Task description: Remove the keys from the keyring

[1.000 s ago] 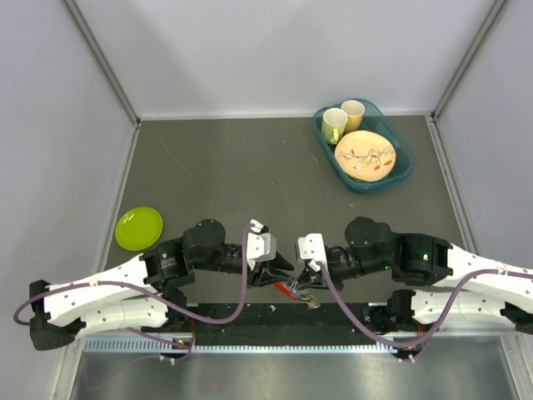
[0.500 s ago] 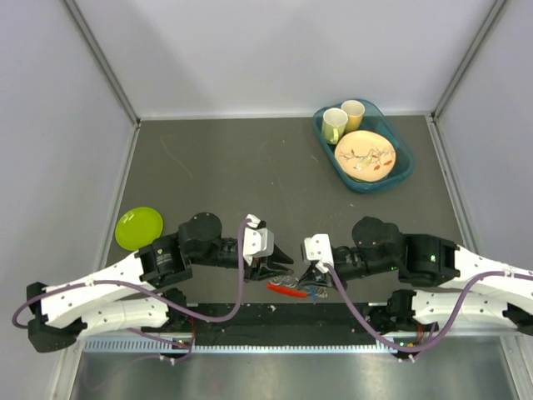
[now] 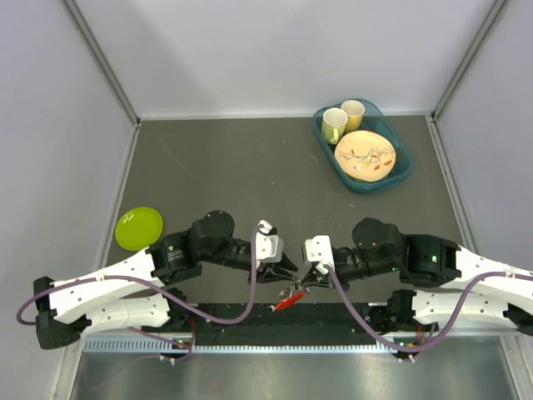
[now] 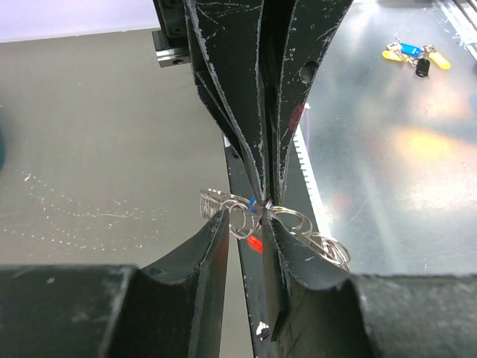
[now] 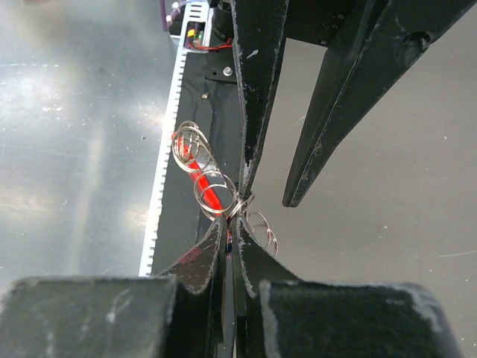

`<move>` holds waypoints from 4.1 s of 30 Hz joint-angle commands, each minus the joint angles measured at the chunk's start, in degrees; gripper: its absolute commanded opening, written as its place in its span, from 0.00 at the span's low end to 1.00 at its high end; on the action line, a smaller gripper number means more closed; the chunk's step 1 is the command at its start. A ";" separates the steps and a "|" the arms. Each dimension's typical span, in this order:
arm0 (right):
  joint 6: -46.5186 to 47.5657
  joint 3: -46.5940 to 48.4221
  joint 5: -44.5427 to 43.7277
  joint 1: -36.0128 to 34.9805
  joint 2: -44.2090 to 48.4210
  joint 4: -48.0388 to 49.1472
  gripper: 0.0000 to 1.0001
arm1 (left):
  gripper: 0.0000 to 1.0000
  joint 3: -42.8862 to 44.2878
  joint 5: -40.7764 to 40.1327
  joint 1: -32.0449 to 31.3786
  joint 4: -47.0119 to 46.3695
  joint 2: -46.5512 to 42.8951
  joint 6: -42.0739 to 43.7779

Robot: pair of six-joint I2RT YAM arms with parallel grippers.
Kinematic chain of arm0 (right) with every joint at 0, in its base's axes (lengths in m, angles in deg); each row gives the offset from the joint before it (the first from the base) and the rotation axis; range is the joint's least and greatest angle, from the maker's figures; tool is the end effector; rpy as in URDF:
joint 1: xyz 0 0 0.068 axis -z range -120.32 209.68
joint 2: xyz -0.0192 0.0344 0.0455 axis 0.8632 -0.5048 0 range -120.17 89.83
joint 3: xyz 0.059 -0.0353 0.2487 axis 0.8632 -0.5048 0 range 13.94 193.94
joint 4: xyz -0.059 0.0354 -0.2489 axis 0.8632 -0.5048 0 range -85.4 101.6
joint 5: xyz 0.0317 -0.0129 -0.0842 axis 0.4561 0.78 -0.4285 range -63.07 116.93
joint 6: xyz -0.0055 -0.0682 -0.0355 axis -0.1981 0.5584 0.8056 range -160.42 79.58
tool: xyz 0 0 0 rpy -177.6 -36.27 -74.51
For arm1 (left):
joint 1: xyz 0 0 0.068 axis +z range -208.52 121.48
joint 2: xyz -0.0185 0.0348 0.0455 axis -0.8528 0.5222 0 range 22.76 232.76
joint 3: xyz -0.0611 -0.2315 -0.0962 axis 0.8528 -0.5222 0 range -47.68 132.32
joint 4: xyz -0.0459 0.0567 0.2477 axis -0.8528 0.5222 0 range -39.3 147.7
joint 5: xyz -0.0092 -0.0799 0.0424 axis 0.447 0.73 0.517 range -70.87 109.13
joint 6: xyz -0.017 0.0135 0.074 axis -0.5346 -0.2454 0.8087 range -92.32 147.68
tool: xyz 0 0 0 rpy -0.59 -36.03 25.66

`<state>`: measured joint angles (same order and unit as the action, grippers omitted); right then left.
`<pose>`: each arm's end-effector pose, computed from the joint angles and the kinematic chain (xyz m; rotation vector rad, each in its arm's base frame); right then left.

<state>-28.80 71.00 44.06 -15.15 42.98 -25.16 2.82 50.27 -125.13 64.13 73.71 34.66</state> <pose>0.0334 0.1974 0.3357 -1.6194 1.4305 0.9728 0.0609 -0.2262 0.3334 1.4775 1.2798 -1.2051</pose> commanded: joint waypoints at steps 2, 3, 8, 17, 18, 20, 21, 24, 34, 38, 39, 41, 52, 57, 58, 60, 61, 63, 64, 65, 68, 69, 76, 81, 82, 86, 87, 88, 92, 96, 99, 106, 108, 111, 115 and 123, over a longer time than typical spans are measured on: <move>0.86 1.21 -1.48 0.30 1.58 4.67 0.00 | 0.29 1.00 4.46 -0.01 -0.42 1.86 1.54; 0.86 1.21 -1.57 0.30 1.50 4.59 0.00 | 0.29 1.00 4.46 -0.01 -0.34 2.04 1.63; 0.60 0.69 -2.27 0.21 1.59 4.85 0.00 | 0.28 0.83 4.72 -0.01 -0.51 2.30 2.16; 0.16 -0.63 -3.24 0.30 2.46 5.55 0.00 | 0.32 0.04 4.20 -0.01 -2.18 1.86 2.07; -0.01 -0.81 -3.41 0.30 2.47 5.73 0.00 | 0.32 0.12 4.28 -0.01 -2.27 1.86 2.16; -0.28 -1.07 -3.76 0.30 2.47 6.08 0.00 | 0.32 0.12 4.28 -0.01 -2.53 2.12 2.07; -0.45 -1.33 -4.29 0.30 2.47 6.25 0.00 | 0.33 0.12 4.11 -0.01 -2.62 2.13 2.07; -0.81 -1.86 -5.43 0.30 2.73 6.78 0.00 | 0.33 -0.14 3.50 -0.01 -2.80 2.13 2.07; -1.07 -2.48 -4.91 0.30 3.52 8.19 0.00 | 0.26 -0.49 0.77 -0.01 -3.67 2.13 2.33; -1.77 -2.48 -4.38 0.30 2.91 8.71 0.00 | 0.06 -0.31 0.33 -0.01 -3.94 2.39 2.51; -2.12 -2.56 -4.47 0.30 2.82 9.15 0.00 | 0.03 -0.40 0.24 -0.01 -4.29 2.39 2.51; -3.69 -2.57 -6.82 0.21 2.73 9.85 0.00 | 0.00 -0.49 -0.63 -0.01 -4.55 2.48 2.34; -16.27 -12.75 -16.95 0.21 19.31 22.24 0.19 | 0.00 -8.31 -4.07 0.51 -16.07 -6.13 2.07; -18.74 -17.33 -18.18 0.30 22.94 24.45 0.25 | 0.00 -8.31 -1.96 1.39 -18.26 -5.87 1.89; -18.82 -17.68 -17.83 0.21 23.03 24.53 0.28 | 0.00 -8.49 -0.82 1.39 -18.96 -5.87 1.81; -19.09 -18.56 -17.39 0.21 22.86 24.53 0.32 | 0.00 -9.01 0.50 1.57 -20.98 -6.05 1.46; -19.09 -18.74 -17.39 0.21 22.77 24.62 0.32 | 0.00 -9.28 1.29 1.57 -21.51 -6.13 1.45; -18.39 -19.17 -14.23 0.30 22.51 25.23 0.34 | 0.00 -9.63 2.87 1.83 -22.74 -6.31 1.10; -18.21 -19.44 -13.53 0.30 22.33 25.59 0.35 | 0.00 -9.54 3.49 1.92 -22.92 -6.22 0.93; -17.51 -19.61 -11.87 0.21 21.63 25.76 0.38 | 0.00 -9.46 4.19 1.92 -23.01 -6.22 1.01; -16.80 -19.79 -8.97 0.21 20.49 26.82 0.43 | 0.00 -9.37 4.90 2.10 -23.45 -6.22 0.84; -16.72 -19.79 -8.34 0.30 19.61 27.08 0.44 | 0.00 -9.37 4.90 2.10 -23.62 -6.22 0.84; -15.05 -20.23 -9.74 0.21 17.32 27.26 0.45 | 0.00 -9.46 6.13 2.10 -24.07 -6.93 0.57; -13.90 -20.32 -10.44 0.21 17.23 27.52 0.32 | 0.00 -9.46 6.05 2.10 -23.98 -7.37 0.40; -13.73 -20.41 -10.79 0.30 17.23 27.61 0.28 | 0.00 -9.46 5.96 2.10 -23.89 -7.45 0.49; -13.81 -20.84 -10.62 0.30 17.23 28.49 0.07 | 0.00 -9.46 5.34 2.19 -24.15 -7.28 0.49; -13.81 -20.93 -10.62 0.21 17.23 29.01 0.03 | 0.00 -9.54 4.99 2.19 -24.68 -7.36 0.40; -13.81 -21.28 -10.45 0.21 17.23 29.19 0.00 | 0.00 -9.72 4.38 2.27 -25.03 -7.37 0.14; -14.78 -22.08 -10.44 0.38 16.97 30.95 0.00 | 0.00 -10.51 1.92 2.27 -27.75 -7.72 -1.44; -15.75 -22.69 -11.76 0.21 15.57 31.74 0.00 | 0.00 -11.74 -1.07 2.54 -31.35 -8.68 -3.02; -16.45 -22.87 -13.34 0.21 14.34 31.74 0.00 | 0.00 -13.14 -2.91 2.98 -35.13 -9.56 -5.22; -18.46 -22.52 -23.40 0.21 14.24 30.25 0.00 | 0.00 -14.55 -7.21 3.68 -35.32 -10.97 -5.58; -19.35 -22.25 -28.17 0.30 14.85 27.97 0.00 | 0.00 -14.82 -9.06 3.86 -32.87 -11.93 -4.01; -22.68 -22.25 -40.56 0.21 16.35 24.73 0.00 | 0.00 -15.77 -16.18 4.20 -28.30 -13.16 -1.90; -24.71 -23.21 -54.27 0.82 16.62 23.92 0.00 | 0.00 -16.57 -23.31 8.22 -22.32 -12.56 -1.35; -28.22 -26.11 -35.64 21.54 8.73 28.30 0.00 | 0.00 -14.83 -35.16 23.26 -22.31 -2.37 -6.81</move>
<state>-53.76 46.59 -1.82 -2.29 56.60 -0.46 -13.76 26.53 -106.57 43.35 67.16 30.03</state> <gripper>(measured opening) 0.017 0.010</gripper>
